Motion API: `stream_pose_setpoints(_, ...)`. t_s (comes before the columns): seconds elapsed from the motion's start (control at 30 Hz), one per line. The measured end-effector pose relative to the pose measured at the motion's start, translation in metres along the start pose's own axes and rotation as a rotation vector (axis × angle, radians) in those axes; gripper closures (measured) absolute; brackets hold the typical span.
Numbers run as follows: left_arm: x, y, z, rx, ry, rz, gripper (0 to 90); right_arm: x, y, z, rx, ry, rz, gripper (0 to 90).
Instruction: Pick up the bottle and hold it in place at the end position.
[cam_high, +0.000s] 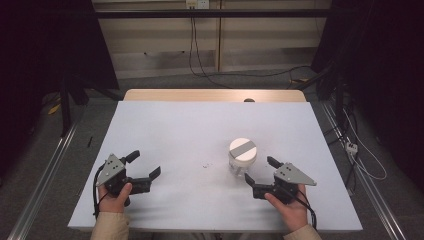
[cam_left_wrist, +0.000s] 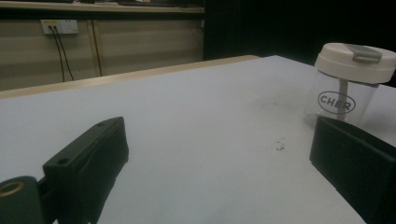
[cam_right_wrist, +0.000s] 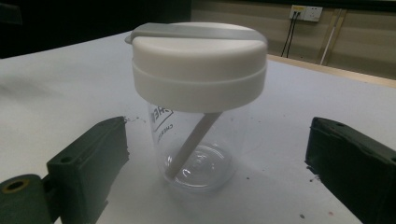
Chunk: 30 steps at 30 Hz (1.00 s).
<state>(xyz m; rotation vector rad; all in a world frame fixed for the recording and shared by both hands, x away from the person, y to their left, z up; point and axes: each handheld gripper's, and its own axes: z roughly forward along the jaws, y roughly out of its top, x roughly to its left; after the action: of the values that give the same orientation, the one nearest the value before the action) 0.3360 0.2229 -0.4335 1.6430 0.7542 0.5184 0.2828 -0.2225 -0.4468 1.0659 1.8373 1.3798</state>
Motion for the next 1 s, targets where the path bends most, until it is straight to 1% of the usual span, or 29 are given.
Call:
stream_pose_setpoints(0.1, 0.0, 0.0, 0.001, 0.003, -0.002, 0.008, 4.0, 0.001, 0.0, 0.005, 0.009, -0.008, -0.005, 5.9)
stream_pose_setpoints(0.13, 0.0, 0.0, 0.001, 0.005, -0.003, 0.007, 3.9, 0.002, 0.0, 0.01, 0.02, -0.013, 0.005, 5.9)
stream_pose_setpoints(0.2, 0.0, 0.0, 0.001, 0.006, -0.002, 0.01, 3.9, 0.002, 0.0, 0.015, 0.029, -0.021, 0.006, 5.6)
stream_pose_setpoints(0.23, -0.001, 0.0, 0.002, 0.007, -0.003, 0.011, 3.9, 0.002, 0.0, 0.015, 0.029, -0.021, 0.006, 5.6)
stream_pose_setpoints(0.27, -0.001, -0.001, 0.002, 0.011, -0.003, 0.014, 3.9, 0.002, 0.001, 0.019, 0.029, -0.016, 0.014, 5.8)
stream_pose_setpoints(0.33, -0.001, -0.001, 0.003, 0.017, -0.004, 0.019, 3.9, 0.002, 0.002, 0.023, 0.031, -0.019, 0.009, 5.6)
stream_pose_setpoints(0.4, -0.001, -0.001, 0.003, 0.017, -0.006, 0.021, 3.9, 0.002, 0.003, 0.027, 0.034, -0.018, 0.018, 5.5)
stream_pose_setpoints(0.47, -0.002, -0.001, 0.003, 0.018, -0.005, 0.021, 3.9, 0.004, 0.003, 0.031, 0.036, -0.015, 0.014, 5.6)
stream_pose_setpoints(0.63, -0.003, -0.001, 0.005, 0.023, -0.006, 0.028, 3.9, 0.005, 0.004, 0.038, 0.042, -0.012, 0.018, 5.9)
stream_pose_setpoints(0.67, -0.003, -0.001, 0.006, 0.028, -0.009, 0.03, 4.0, 0.005, 0.005, 0.041, 0.044, -0.007, 0.03, 5.8)
stream_pose_setpoints(0.73, -0.003, -0.001, 0.006, 0.029, -0.007, 0.026, 4.0, 0.006, 0.004, 0.044, 0.046, -0.008, 0.039, 6.0)
stream_pose_setpoints(0.9, -0.002, -0.001, 0.007, 0.027, -0.01, 0.027, 4.0, 0.007, 0.005, 0.05, 0.049, -0.015, 0.048, 6.9)
stream_pose_setpoints(1.0, -0.002, -0.001, 0.009, 0.032, -0.01, 0.03, 4.0, 0.009, 0.004, 0.055, 0.062, -0.009, 0.06, 7.4)
